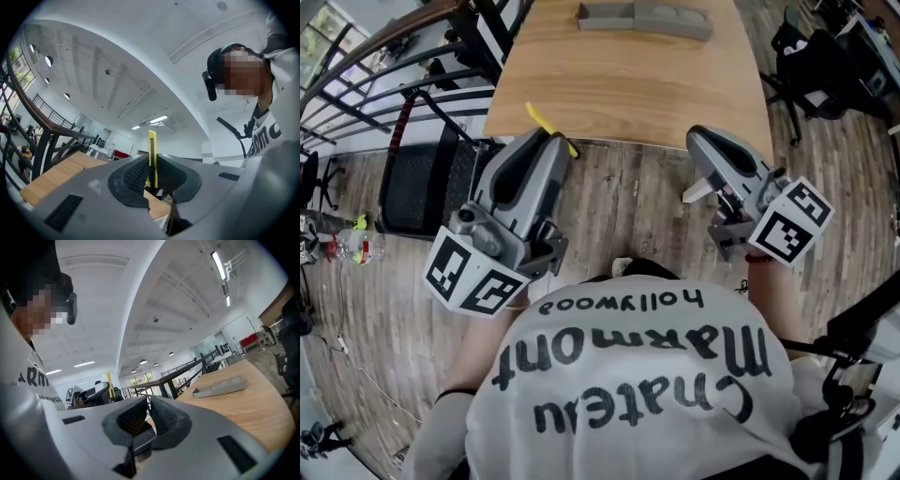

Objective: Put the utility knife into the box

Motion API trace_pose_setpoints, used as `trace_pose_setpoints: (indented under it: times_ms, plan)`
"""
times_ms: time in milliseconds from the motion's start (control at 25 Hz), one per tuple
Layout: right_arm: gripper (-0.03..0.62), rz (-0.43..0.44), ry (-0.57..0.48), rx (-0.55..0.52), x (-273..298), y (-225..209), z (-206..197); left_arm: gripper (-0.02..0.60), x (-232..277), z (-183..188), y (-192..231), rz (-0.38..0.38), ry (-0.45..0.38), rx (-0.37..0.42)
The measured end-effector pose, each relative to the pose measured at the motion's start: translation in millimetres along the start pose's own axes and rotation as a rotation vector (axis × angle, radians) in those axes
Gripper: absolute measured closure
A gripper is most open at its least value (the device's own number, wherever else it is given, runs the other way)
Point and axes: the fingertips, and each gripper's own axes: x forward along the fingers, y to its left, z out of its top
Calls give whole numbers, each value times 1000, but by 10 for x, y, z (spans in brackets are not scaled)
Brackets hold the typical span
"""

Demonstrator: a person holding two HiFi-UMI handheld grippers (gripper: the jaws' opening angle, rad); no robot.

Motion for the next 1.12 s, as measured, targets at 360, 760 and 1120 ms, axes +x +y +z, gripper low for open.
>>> trace_pose_setpoints:
  times_ms: [360,760,1120]
  plan:
    - [568,1,-9,11,-58,-343,18,531,197,-124,-18,30,13,23]
    - [568,23,-23,2,-41,-498,64,531,372,-77,-5,29,-25,70]
    - [568,27,-24,8,5,-565,95,531,464,-26,49,24,-36,75]
